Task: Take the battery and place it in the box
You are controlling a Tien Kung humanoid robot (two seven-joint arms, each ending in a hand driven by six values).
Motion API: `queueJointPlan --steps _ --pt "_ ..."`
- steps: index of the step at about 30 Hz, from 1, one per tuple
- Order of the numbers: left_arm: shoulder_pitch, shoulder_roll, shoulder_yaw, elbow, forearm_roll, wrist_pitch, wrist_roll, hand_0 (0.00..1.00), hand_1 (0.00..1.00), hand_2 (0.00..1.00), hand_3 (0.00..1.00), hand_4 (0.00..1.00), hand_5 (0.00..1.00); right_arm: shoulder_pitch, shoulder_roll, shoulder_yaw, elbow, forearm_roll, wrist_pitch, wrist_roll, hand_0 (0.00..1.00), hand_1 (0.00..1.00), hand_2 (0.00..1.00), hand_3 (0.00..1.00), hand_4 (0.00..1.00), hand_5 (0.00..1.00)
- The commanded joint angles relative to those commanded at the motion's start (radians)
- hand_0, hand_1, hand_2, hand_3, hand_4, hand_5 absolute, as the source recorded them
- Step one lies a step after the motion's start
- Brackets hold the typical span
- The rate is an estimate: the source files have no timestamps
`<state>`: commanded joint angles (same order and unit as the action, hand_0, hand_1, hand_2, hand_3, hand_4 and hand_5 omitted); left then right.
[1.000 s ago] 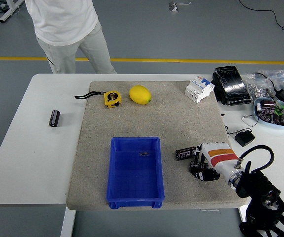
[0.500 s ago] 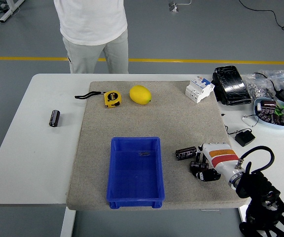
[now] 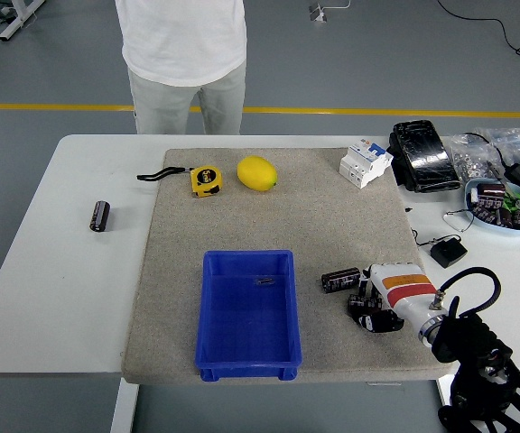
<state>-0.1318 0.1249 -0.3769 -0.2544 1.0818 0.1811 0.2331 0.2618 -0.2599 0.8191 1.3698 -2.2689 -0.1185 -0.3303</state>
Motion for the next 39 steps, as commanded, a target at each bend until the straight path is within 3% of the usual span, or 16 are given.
queueJointPlan --steps 39 --pt "-0.003 0.006 0.001 0.001 0.0 -0.001 0.003 0.704 0.687 0.727 0.628 0.651 0.659 0.013 -0.014 0.0 0.05 0.0 0.023 0.0 0.025 0.22 0.39 0.457 0.817 0.157"
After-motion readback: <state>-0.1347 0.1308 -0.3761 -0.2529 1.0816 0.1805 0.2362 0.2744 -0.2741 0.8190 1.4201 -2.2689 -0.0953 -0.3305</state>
